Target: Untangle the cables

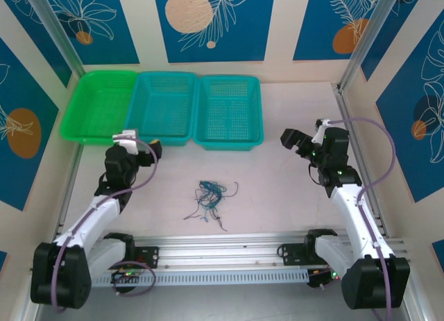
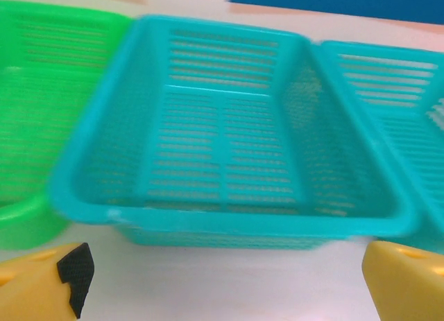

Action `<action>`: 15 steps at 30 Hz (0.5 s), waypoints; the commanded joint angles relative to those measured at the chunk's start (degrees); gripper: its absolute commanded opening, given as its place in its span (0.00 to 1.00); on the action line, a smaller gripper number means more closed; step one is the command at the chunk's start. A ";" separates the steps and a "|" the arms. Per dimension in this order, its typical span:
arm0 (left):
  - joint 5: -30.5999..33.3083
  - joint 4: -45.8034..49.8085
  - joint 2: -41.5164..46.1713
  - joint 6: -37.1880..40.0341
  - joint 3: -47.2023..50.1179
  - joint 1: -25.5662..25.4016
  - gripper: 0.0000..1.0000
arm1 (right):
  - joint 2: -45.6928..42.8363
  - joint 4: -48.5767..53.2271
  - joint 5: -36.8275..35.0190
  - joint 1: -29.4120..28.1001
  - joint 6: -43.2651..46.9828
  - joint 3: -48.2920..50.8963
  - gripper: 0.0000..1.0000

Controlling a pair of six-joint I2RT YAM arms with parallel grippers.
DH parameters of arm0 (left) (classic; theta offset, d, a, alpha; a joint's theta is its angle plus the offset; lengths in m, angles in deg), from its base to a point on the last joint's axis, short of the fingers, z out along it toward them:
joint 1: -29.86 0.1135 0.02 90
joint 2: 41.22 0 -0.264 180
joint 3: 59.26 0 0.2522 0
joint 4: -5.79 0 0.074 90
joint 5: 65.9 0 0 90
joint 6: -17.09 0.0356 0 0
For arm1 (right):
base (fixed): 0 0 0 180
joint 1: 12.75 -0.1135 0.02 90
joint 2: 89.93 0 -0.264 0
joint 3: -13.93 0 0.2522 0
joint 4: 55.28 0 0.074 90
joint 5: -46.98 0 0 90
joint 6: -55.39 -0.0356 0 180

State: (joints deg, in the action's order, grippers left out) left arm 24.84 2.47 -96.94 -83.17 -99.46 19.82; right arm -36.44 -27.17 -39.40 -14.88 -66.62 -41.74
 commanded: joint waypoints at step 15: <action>0.17 37.36 4.42 -20.26 -5.99 -36.53 0.97 | 29.87 12.74 13.65 -30.58 -4.32 -15.53 0.99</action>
State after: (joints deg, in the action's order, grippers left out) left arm 22.52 34.34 -93.36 -94.95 -107.94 -14.37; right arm -10.73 -13.91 -28.39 -42.55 -69.57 -55.42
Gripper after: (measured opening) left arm 0.976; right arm 0.993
